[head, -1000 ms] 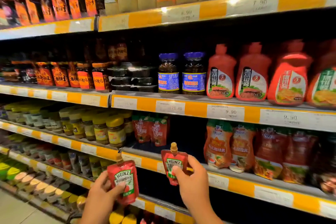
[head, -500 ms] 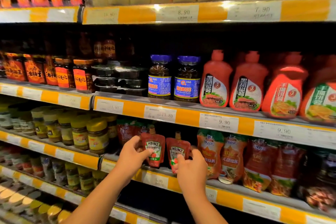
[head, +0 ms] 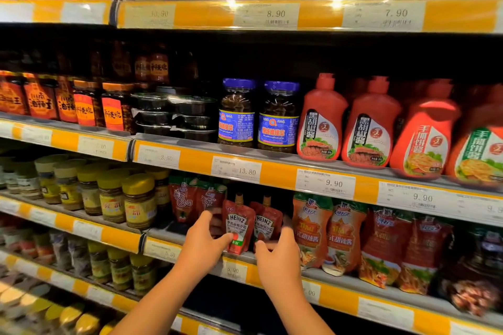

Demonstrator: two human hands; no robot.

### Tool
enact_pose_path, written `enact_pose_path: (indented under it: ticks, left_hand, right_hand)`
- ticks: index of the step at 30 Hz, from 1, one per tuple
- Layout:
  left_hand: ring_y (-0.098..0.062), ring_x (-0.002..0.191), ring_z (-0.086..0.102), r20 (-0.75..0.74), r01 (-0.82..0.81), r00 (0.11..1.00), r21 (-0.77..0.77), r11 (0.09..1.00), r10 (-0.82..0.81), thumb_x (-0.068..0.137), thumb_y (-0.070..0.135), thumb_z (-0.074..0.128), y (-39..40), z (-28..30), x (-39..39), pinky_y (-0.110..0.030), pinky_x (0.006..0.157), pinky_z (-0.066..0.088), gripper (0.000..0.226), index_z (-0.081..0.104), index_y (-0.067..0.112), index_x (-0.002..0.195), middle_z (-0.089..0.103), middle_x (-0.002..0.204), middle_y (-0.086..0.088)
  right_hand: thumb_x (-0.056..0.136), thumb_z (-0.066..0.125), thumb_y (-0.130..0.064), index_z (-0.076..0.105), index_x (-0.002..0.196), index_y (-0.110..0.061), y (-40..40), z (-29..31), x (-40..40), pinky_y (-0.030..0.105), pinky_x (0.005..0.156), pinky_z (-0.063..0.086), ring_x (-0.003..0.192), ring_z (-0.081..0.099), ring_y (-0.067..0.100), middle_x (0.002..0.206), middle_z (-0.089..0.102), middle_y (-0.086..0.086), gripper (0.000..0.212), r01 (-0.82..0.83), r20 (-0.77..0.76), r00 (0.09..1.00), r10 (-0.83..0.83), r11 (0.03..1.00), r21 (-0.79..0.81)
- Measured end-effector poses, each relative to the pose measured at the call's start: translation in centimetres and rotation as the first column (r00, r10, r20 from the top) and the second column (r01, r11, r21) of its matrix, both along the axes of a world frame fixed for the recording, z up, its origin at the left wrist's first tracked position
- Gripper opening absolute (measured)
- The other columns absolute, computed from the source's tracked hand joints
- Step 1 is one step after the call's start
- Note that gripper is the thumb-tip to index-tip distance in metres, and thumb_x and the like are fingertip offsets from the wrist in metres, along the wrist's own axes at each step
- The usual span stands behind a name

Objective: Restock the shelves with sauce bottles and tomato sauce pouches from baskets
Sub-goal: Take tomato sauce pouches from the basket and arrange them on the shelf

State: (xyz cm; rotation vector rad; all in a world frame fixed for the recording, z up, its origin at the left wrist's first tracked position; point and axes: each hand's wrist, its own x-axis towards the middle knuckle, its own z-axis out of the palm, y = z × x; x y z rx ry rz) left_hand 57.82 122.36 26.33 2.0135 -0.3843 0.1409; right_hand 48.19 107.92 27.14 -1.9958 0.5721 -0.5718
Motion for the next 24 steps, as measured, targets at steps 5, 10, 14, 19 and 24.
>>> enact_pose_path:
  ticks: [5,10,14,19,24]
  left_hand:
    - [0.001,0.104,0.053,0.243,-0.074,0.968,0.035,0.997,0.063,0.087,0.032,0.082,0.3,-1.0,-1.8,-0.021,0.083,0.047,0.042,0.045,0.035,0.107,0.05,0.11,0.02]
    - [0.002,0.104,0.051,0.366,-0.007,0.929,0.18,0.984,-0.06,0.094,0.031,0.073,1.0,-2.2,-2.8,-0.025,0.084,0.049,0.027,0.05,0.041,0.104,0.042,0.109,0.026]
    - [0.003,0.107,0.052,0.406,0.042,0.902,0.254,0.966,-0.146,0.099,0.037,0.064,1.3,-2.8,-2.9,-0.025,0.089,0.049,0.015,0.055,0.042,0.111,0.044,0.111,0.029]
    - [0.0,0.102,0.045,0.436,0.058,0.863,0.412,0.909,-0.253,0.103,0.041,0.054,1.0,-3.1,-2.9,-0.028,0.09,0.046,0.012,0.056,0.041,0.115,0.04,0.108,0.025]
    - [-0.004,0.101,0.045,0.39,0.064,0.873,0.504,0.861,-0.293,0.104,0.043,0.048,0.4,-3.0,-2.4,-0.032,0.088,0.047,0.024,0.055,0.043,0.128,0.04,0.109,0.02]
  right_hand:
    - [0.1,0.057,-0.023,0.034,0.146,-0.017,-0.3,-0.2,-1.1,0.029,0.078,0.054,0.1,0.062,0.008,0.097,0.059,-0.018,0.051,-0.061,-0.001,0.998,0.061,0.998,-0.017]
    - [0.102,0.056,-0.017,0.034,0.157,-0.018,-0.8,-0.1,-2.5,0.013,0.063,0.053,0.092,0.064,-0.007,0.118,0.068,-0.002,0.06,-0.085,0.113,0.99,0.082,0.996,0.025]
    - [0.1,0.057,-0.01,0.05,0.144,-0.027,-1.2,-1.1,-3.3,0.011,0.075,0.055,0.102,0.065,-0.004,0.122,0.065,-0.009,0.048,-0.049,0.249,0.967,0.059,0.998,-0.045]
    - [0.097,0.06,-0.015,0.06,0.111,-0.038,-1.4,-1.7,-3.2,0.024,0.087,0.049,0.107,0.051,0.002,0.109,0.052,-0.026,0.027,-0.099,0.152,0.968,0.201,0.859,-0.503]
    - [0.107,0.037,-0.039,0.049,0.141,-0.033,-0.1,-0.1,-1.8,0.04,0.101,0.044,0.123,0.043,0.019,0.135,0.047,-0.01,0.036,-0.332,-0.28,0.941,0.19,0.68,-0.653]
